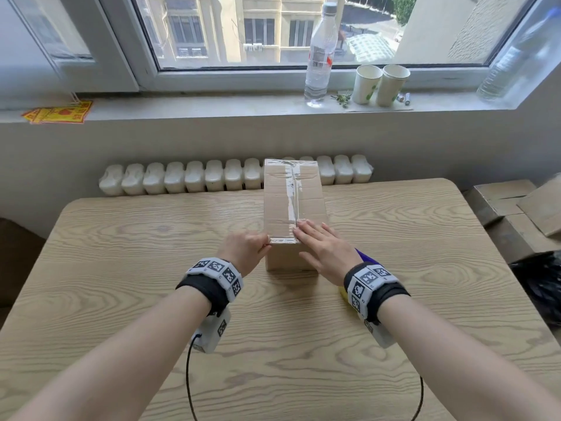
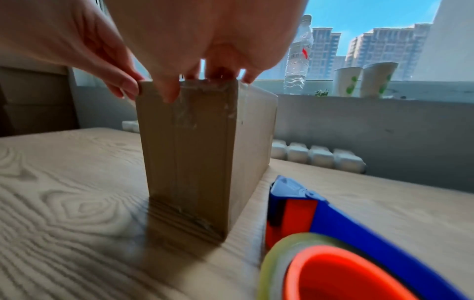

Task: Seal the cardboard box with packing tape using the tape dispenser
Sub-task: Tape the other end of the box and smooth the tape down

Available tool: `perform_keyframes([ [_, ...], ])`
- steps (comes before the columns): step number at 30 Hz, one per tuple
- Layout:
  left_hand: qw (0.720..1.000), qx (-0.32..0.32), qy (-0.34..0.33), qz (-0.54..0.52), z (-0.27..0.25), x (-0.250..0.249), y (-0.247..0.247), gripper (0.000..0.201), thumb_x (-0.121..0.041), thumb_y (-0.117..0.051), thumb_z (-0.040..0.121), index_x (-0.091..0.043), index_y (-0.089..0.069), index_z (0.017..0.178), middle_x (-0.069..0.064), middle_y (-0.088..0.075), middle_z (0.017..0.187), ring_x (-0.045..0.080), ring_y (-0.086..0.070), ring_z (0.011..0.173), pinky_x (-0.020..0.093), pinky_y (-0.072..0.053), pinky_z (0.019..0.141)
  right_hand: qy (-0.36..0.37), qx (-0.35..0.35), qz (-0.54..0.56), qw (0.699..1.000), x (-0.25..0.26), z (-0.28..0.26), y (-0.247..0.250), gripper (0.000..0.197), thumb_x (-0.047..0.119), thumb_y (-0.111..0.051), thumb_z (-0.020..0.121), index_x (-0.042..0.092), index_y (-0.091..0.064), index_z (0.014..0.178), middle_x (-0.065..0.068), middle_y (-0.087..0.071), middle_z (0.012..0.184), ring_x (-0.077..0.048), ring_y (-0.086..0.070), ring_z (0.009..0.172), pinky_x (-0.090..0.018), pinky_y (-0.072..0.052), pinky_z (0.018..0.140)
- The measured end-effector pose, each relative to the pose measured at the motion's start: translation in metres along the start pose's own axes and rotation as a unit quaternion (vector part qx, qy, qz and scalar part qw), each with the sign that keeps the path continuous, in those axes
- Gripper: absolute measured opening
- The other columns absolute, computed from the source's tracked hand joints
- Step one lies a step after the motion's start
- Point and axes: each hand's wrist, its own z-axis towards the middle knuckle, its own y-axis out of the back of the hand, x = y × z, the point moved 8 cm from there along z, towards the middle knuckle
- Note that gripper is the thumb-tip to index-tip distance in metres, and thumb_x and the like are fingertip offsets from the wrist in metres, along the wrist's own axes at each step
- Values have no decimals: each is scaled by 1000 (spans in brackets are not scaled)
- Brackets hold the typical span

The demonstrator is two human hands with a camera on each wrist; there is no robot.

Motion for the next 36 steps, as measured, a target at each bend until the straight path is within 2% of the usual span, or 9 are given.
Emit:
perform_keyframes([
  [3,1000,-4,-16,-9,-3,-4,1,23,-28,-54,89,-10,-66,84,8,-71,78,29,-65,72,32,-47,61,-18,27,2,999,2,0,2,57,41,-37,97,19,-24,148,1,-19,157,-10,-13,146,-27,-4,119],
  [6,994,-13,-111,-9,-14,-24,2,33,-41,-52,83,-16,-66,66,-1,-68,57,20,-62,47,26,-49,40,-47,28,34,998,6,2,9,64,49,-35,95,15,-23,148,-1,-20,157,-11,-15,145,-27,-5,119],
  [10,989,-54,-139,5,-31,-32,18,32,-32,-41,89,-17,-66,76,-4,-67,63,15,-60,46,22,-44,37,-58,35,40,997,17,0,10,75,59,-32,91,13,-20,148,-2,-17,158,-11,-13,145,-25,-1,117],
  [14,993,-75,-87,-2,-28,-11,26,32,-21,-37,85,-7,-63,98,7,-67,88,21,-65,68,23,-47,50,-62,35,6,997,42,5,-1,87,65,-35,84,8,-19,148,-7,-19,157,-15,-14,146,-29,-2,119],
  [16,996,-44,-75,12,-23,-5,19,42,-22,-33,86,-6,-58,115,12,-64,116,25,-65,99,31,-55,78,-78,26,-6,997,46,8,-2,78,53,-42,88,7,-20,147,-8,-20,157,-16,-14,146,-31,-2,119],
  [19,998,46,-44,12,-14,4,2,51,-30,-29,96,-13,-27,144,5,-25,154,19,-23,142,37,-19,118,-82,39,15,996,41,6,3,75,41,-46,85,9,-20,148,-5,-17,158,-13,-12,146,-31,1,118],
  [24,990,127,-30,48,7,-1,-16,72,-55,3,83,-22,0,147,-6,2,158,11,1,145,35,1,118,-51,66,57,995,27,-14,6,74,33,-51,79,17,-25,146,5,-17,158,-4,-10,145,-29,5,119],
  [28,985,157,-46,51,10,-16,-29,58,-47,-13,97,-23,4,147,-7,5,158,9,5,145,34,0,120,-54,68,79,993,14,-22,6,69,35,-54,82,20,-29,144,12,-18,157,0,-11,143,-27,4,118],
  [36,990,128,31,39,-2,36,-25,78,-63,3,81,-23,4,147,-7,4,158,7,4,144,30,1,119,-43,66,92,993,3,-19,4,64,41,-54,89,23,-29,145,18,-17,155,8,-10,139,-23,4,117],
])
